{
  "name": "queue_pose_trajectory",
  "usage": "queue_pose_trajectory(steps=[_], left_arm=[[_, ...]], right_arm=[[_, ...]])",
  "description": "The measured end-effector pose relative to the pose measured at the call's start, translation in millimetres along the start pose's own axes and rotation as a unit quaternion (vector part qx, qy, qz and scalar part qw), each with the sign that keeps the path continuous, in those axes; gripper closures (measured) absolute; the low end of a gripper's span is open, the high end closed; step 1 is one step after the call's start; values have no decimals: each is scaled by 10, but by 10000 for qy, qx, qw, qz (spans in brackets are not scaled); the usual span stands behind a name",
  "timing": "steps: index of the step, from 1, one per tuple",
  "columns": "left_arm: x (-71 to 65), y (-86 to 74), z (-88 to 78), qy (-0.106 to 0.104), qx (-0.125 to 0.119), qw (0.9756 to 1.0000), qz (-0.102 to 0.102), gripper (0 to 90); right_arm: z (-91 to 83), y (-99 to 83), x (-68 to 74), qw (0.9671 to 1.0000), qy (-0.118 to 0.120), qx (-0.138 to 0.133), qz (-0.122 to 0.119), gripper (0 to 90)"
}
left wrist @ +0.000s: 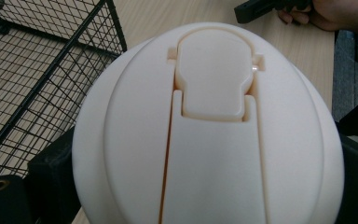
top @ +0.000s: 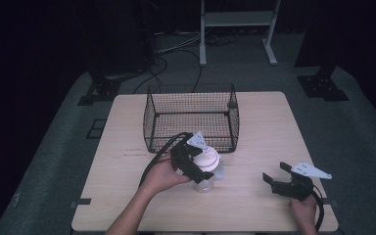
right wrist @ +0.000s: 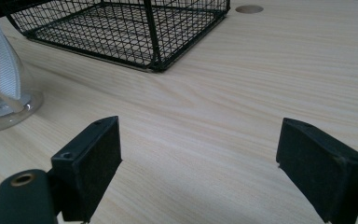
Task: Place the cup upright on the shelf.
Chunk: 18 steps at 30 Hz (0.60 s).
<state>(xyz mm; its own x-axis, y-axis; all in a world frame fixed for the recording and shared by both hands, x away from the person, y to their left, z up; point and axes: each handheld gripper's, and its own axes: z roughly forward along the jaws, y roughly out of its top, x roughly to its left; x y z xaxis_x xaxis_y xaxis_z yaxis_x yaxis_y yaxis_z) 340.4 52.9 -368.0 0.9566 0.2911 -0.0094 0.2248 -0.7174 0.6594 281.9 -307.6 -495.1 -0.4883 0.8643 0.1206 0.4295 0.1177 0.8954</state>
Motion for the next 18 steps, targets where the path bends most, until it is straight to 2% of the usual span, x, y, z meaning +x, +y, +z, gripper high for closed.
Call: queue_pose_trajectory(steps=[6, 18], left_arm=[[-9, 49, -12, 59, 154, 9998, 92, 50], [-7, 273, -189, 169, 172, 9994, 251, 51]], right_arm=[[0, 0, -1, 10000, -3, -2, 11, 129], [0, 0, -4, 10000, 4, -9, 1, 129]])
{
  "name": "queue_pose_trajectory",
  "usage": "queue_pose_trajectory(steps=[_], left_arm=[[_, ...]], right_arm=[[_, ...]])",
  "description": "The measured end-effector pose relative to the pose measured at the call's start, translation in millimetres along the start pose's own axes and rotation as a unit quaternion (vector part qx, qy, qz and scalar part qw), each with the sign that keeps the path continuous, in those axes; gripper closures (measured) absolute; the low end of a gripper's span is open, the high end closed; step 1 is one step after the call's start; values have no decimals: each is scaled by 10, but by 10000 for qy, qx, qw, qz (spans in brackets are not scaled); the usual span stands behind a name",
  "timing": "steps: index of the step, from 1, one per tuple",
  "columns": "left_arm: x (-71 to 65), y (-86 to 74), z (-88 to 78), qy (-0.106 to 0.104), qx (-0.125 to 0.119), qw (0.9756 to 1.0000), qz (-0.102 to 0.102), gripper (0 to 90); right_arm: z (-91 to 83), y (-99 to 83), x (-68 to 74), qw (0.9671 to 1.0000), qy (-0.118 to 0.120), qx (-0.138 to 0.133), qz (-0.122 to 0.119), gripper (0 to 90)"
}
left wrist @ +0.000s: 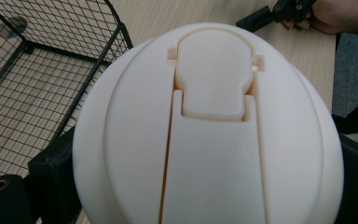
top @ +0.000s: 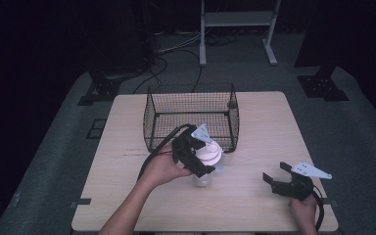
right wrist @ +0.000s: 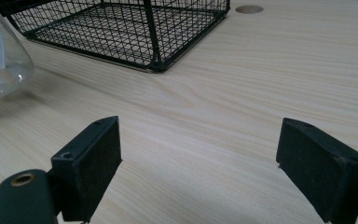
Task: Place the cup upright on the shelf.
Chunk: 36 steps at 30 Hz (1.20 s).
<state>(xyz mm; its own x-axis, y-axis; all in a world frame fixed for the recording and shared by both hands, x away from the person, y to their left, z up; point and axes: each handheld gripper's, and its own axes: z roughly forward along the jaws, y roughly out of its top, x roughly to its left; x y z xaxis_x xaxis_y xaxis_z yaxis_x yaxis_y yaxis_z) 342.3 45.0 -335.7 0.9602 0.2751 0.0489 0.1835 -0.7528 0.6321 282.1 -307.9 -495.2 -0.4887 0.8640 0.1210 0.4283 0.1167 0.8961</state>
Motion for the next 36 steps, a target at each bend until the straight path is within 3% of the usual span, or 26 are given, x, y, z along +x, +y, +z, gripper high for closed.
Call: queue_pose_trajectory(steps=[6, 17, 32, 36], left_arm=[[41, 156, -129, 78, 116, 9998, 118, 51], [206, 424, -305, 65, 229, 9996, 132, 51], [439, 838, -445, 101, 287, 9995, 104, 51], [522, 951, -455, 131, 410, 9990, 103, 51]], right_arm=[[-1, 0, -3, 10000, 1, -2, 2, 129], [-1, 2, -13, 10000, -5, -29, 17, 129], [3, 6, -21, 10000, 3, -36, 60, 129], [3, 5, -23, 10000, 11, -47, 68, 129]])
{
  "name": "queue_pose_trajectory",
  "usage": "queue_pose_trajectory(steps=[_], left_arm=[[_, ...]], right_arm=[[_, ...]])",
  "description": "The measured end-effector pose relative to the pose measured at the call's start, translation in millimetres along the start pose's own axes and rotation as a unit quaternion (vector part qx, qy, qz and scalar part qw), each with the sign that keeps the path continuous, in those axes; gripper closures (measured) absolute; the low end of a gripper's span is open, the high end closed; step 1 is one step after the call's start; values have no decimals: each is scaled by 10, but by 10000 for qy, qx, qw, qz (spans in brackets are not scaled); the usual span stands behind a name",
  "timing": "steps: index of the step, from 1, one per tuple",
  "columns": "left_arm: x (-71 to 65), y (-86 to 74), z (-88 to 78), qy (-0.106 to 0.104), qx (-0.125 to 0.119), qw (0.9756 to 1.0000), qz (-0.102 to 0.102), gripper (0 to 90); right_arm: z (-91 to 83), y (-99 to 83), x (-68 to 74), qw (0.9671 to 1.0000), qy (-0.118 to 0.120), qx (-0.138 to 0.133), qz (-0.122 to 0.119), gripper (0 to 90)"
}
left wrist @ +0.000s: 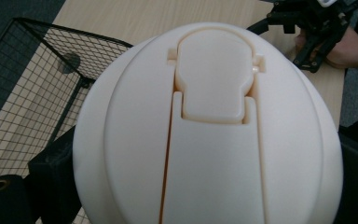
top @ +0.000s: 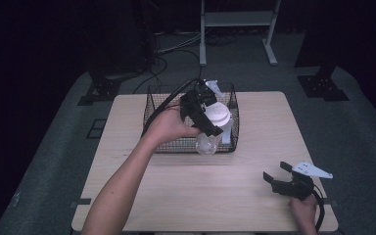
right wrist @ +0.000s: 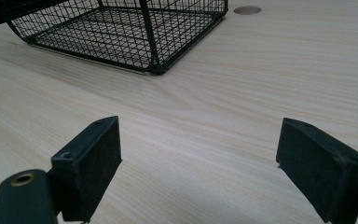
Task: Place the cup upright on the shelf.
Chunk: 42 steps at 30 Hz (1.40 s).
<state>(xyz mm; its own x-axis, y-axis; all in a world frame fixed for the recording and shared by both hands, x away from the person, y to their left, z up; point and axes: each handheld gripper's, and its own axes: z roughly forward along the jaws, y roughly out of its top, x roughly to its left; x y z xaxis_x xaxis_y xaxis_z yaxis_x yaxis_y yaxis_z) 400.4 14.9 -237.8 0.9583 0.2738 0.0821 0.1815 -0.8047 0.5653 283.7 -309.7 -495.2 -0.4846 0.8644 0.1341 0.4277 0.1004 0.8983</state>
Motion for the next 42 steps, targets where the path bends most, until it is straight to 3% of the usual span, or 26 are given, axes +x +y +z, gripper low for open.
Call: queue_pose_trajectory(steps=[5, 24, 27, 30, 42], left_arm=[[123, 93, -51, -45, -62, 9999, -136, 51], [529, 238, -120, 280, -233, 9980, -513, 51], [618, 244, -69, 306, -315, 9971, -614, 51], [733, 220, 75, 335, -233, 9961, -787, 51], [926, 174, 327, 578, -121, 9929, -1029, 51]], right_arm=[[-1, 0, -1, 10000, 17, -4, 22, 129], [-11, 1, -5, 10000, 34, 5, 82, 129], [-14, 0, -6, 10000, 34, 2, 89, 129], [-13, -1, -13, 10000, 36, -26, 86, 129], [-13, -1, -16, 10000, 35, -42, 69, 129]])
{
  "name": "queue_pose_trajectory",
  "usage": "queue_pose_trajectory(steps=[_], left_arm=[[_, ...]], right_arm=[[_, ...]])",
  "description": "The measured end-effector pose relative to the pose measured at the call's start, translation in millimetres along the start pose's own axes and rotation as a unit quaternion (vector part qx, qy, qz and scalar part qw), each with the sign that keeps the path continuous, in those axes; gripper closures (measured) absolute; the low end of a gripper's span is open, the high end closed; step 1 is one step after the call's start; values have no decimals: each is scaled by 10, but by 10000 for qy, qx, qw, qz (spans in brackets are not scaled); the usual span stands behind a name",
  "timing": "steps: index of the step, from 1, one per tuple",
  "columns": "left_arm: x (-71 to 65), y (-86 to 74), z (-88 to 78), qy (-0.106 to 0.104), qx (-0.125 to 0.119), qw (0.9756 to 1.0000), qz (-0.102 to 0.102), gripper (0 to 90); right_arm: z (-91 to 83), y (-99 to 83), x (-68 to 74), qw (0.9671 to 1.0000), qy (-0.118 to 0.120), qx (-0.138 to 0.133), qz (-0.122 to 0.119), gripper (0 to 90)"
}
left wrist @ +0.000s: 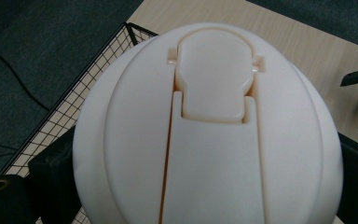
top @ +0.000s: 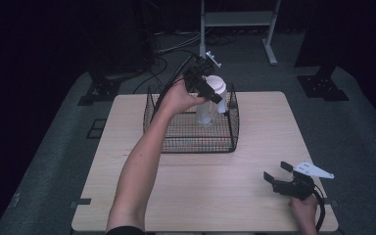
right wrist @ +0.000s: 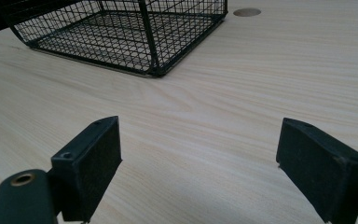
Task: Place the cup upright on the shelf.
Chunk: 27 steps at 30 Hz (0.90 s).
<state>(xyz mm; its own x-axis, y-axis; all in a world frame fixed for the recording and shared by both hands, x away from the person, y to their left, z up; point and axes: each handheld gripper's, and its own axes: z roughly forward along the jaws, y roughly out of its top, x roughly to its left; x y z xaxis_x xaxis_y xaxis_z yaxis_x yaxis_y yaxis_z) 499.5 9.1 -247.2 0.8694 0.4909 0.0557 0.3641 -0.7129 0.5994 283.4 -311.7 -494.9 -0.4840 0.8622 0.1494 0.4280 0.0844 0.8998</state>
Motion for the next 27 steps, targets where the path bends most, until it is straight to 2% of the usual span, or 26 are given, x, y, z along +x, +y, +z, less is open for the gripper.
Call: queue_pose_trajectory(steps=[5, 11, 17, 27], left_arm=[[83, -40, 75, -4, -106, 9997, -202, 51], [150, -108, 153, 108, -101, 9991, -389, 51], [199, -187, 304, 90, -13, 9985, -534, 51], [213, -274, 528, 99, 218, 9982, -551, 51]], right_arm=[[-6, 0, -14, 10000, 3, -35, 53, 129], [-5, 0, -18, 10000, 3, -43, 54, 129], [-13, 2, -31, 9999, 40, -52, 138, 129], [-8, 4, -45, 9999, 69, -24, 115, 129]])
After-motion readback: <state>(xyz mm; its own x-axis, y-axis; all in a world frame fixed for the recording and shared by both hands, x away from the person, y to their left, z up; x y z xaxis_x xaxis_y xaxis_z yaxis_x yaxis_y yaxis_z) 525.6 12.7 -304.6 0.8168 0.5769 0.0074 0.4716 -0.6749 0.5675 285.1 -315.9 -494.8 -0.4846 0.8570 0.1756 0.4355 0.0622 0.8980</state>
